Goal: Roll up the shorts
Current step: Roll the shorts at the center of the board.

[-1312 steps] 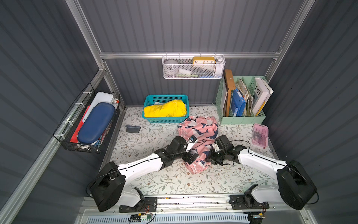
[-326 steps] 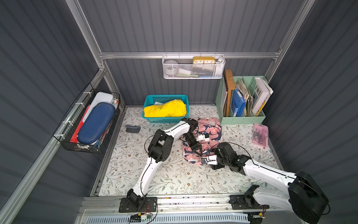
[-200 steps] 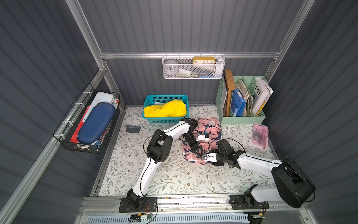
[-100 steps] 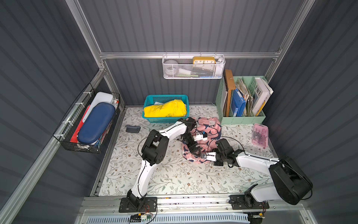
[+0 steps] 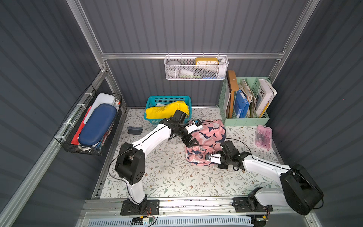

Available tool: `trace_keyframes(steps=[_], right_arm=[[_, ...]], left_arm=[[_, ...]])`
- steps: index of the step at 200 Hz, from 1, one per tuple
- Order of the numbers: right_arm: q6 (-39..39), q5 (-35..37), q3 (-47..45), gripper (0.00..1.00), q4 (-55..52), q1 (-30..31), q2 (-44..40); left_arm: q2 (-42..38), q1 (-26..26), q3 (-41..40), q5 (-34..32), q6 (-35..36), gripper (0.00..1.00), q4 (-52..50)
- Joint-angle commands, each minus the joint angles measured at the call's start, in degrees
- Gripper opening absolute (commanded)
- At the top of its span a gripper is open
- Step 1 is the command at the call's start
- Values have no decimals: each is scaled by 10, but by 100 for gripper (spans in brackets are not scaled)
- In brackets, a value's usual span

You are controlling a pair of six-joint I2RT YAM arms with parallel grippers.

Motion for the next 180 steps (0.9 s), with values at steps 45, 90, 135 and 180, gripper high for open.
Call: trace_keyframes(steps=[45,90,135,180], right_arm=[[119,-148,112,0,-211,-17,27],[177,-201,153,0,-270,-27,37],[215,-242,202,0,-312,-51,87],[261,-264,239,0,-331,-69,143]], left_arm=[[-121,0,-134,-46,-6,100,146],[-162,0,-194,-40,27,100,198],[-185,-10,-223,-11,36,100,217],[-169,-64,-246,-41,72,100,198]])
